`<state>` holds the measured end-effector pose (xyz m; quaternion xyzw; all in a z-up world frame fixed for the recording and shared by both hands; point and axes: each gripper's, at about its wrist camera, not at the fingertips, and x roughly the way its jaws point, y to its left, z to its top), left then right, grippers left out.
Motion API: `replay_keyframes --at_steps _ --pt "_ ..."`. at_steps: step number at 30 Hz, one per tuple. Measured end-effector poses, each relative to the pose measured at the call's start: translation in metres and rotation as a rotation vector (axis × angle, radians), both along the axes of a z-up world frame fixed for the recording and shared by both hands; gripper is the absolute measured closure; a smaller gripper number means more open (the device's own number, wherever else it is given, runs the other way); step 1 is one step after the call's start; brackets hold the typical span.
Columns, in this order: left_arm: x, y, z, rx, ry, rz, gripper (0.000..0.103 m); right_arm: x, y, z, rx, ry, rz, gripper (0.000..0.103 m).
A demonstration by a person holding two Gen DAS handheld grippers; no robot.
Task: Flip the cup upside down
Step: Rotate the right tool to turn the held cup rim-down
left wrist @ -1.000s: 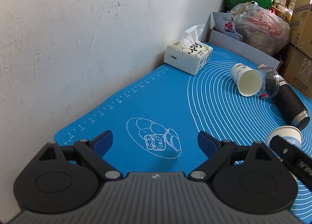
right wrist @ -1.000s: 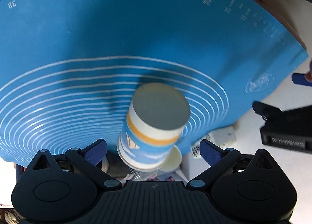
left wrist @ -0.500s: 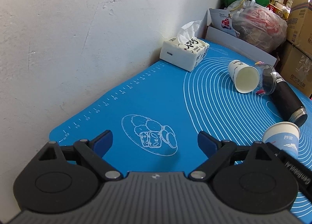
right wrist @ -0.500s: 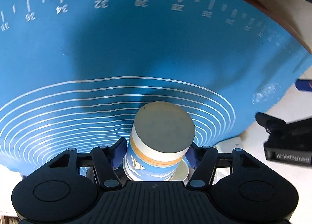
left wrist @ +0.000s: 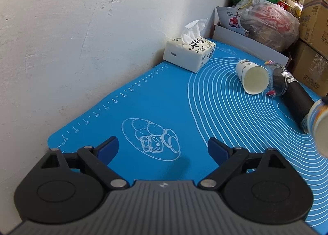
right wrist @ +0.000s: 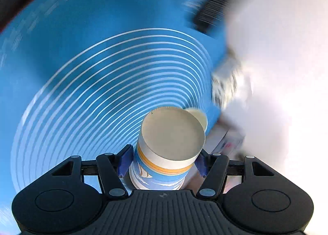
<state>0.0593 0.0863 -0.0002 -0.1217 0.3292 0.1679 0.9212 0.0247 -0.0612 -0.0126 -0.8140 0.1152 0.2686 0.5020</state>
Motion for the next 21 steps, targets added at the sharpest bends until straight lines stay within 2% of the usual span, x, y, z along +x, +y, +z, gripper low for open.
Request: replay_keyframes --at_steps 6,12,15,17,21 --pt "0.0 -0.004 0.0 0.006 0.0 -0.005 0.01 0.023 -0.015 0.042 0.463 0.119 -0.279 0.043" --pt "0.003 -0.013 0.0 0.019 0.0 -0.019 0.01 0.041 -0.045 0.067 0.869 0.231 -0.477 0.043" --pt "0.004 -0.019 0.0 0.027 -0.005 -0.03 0.01 0.039 -0.071 0.086 1.049 0.288 -0.613 0.043" --pt "0.004 -0.023 0.0 0.031 -0.009 -0.04 0.01 0.046 -0.086 0.083 1.168 0.334 -0.719 0.043" --pt "0.004 -0.03 0.0 0.034 -0.018 -0.058 0.01 0.052 -0.098 0.067 1.288 0.311 -0.841 0.043"
